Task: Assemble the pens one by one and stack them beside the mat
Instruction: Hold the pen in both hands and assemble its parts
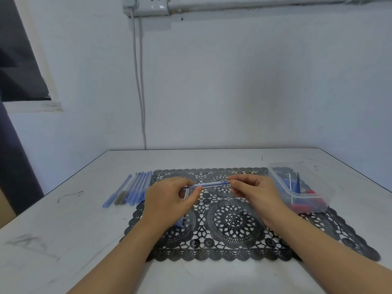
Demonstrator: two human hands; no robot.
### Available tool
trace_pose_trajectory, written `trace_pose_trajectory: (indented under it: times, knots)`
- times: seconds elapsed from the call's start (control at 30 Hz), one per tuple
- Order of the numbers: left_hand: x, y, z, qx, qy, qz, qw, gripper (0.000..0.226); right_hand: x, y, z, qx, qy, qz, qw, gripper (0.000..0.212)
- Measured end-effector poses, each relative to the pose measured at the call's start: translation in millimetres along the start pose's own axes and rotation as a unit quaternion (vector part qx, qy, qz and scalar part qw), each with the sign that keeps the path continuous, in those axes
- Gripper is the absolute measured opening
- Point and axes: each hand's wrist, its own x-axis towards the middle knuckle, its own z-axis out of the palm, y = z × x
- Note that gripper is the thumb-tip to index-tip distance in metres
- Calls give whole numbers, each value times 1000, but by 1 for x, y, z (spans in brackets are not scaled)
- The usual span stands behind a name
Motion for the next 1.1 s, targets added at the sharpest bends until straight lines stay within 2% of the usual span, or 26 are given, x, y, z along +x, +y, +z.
trace_pose_trajectory:
  times: [0.17, 0.23, 0.33, 0.4, 0.47, 0.87, 1.1]
  knots:
    - [-1, -1, 1, 6, -5, -3, 1000, 38, -1, -2, 1, -54, 7, -19, 998, 17]
    - [-1, -1, 2, 11, -9, 0, 1000, 39, -2, 0, 0, -156, 7, -56, 986, 18]
    - [0, -1, 3, 10, -15, 1, 1000, 39, -3, 3, 1, -364, -23, -151, 919, 17]
    - [0, -2, 4, 12, -20, 4, 1000, 40, -5, 5, 4, -419, -55, -198, 884, 19]
    - [-1, -2, 4, 17, -21, 9, 1000, 39, -5, 5, 4, -441, -74, -226, 865, 19]
    - [0, -4, 5, 4, -32, 0, 999, 39, -8, 3, 3, -497, -93, -219, 835, 27]
    - [-1, -4, 4, -17, -28, 3, 999, 42, -10, 0, 3, -529, -112, -230, 810, 23]
